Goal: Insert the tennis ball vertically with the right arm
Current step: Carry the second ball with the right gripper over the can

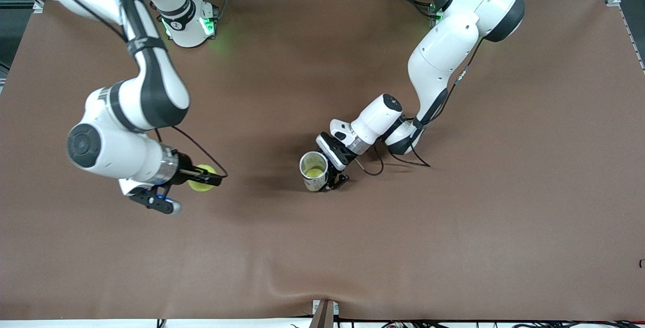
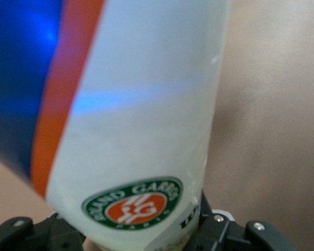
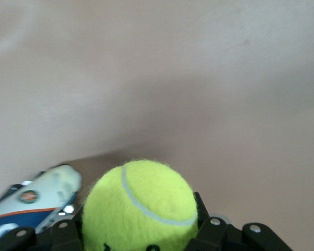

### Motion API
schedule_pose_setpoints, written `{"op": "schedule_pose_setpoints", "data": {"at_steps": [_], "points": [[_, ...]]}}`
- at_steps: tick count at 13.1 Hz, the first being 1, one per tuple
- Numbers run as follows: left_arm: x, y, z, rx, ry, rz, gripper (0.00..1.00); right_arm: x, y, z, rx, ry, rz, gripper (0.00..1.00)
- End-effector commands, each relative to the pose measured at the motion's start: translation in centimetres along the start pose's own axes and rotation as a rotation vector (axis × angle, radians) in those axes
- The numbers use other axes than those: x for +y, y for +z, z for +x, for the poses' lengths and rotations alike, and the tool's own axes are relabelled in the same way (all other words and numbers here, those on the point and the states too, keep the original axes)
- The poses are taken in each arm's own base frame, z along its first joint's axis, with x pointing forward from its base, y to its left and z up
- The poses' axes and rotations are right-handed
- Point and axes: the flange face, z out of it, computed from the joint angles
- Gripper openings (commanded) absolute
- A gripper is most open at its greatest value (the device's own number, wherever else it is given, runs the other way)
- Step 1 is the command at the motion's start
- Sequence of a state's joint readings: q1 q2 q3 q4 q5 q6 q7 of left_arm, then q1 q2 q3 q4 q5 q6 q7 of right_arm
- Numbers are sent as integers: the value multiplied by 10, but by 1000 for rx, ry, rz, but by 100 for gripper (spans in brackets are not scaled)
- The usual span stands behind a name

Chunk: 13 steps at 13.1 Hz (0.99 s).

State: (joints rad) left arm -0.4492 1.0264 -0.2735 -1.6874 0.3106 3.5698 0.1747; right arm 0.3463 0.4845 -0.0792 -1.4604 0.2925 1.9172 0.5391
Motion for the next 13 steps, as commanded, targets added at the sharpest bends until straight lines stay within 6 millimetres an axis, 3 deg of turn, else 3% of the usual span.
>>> {"op": "schedule_pose_setpoints", "data": {"at_steps": [1,3,8,13], "points": [[6,-9,-19,-62,-9,-19,77,-33,-15,-5,32,54,40,74],[7,-9,-17,-60,-9,-20,77,-61,-15,-21,59,81,64,74],[5,-8,-12,-48,-11,-15,77,-140,-2,-87,140,103,140,74],[1,-7,-6,-35,-20,-5,77,-173,24,-124,197,19,119,74]]}}
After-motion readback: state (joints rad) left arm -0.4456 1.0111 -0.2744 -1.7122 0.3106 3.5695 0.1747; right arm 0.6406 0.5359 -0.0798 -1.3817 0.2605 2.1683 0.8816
